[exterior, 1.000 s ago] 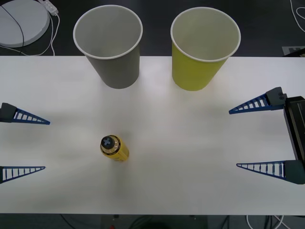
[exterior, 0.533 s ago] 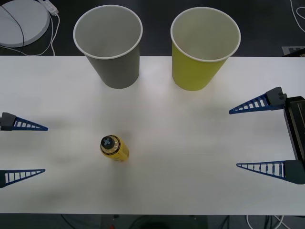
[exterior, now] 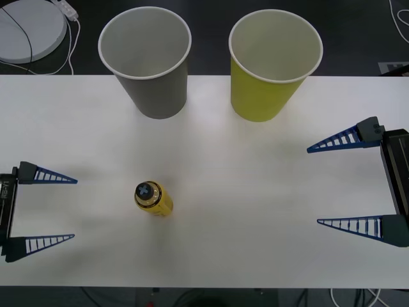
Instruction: Put the can into the green bin and the plastic bottle into the gray bin
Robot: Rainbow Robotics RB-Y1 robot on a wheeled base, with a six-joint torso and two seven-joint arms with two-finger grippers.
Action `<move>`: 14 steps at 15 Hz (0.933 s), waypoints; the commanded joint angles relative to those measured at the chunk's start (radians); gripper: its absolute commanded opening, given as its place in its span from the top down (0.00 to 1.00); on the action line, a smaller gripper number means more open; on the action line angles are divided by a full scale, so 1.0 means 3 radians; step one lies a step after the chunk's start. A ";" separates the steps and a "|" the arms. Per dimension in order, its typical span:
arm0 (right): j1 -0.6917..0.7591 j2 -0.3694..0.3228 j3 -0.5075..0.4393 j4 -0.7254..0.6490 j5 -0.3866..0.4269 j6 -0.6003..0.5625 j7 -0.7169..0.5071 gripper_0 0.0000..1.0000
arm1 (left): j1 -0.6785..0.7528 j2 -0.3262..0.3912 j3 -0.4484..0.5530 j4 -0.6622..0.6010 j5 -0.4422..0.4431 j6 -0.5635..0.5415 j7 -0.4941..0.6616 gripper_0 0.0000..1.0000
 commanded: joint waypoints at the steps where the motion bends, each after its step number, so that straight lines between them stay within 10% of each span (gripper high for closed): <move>1: 0.0000 0.0000 0.0000 0.0000 0.0000 0.0000 0.0000 0.00 | -0.0006 -0.0121 -0.0007 -0.0001 -0.0068 0.0013 -0.0019 0.00; 14: 0.0000 0.0000 0.0000 0.0000 0.0000 0.0000 0.0000 0.00 | -0.0134 -0.0827 -0.0007 -0.0027 -0.0508 0.0105 0.0027 0.00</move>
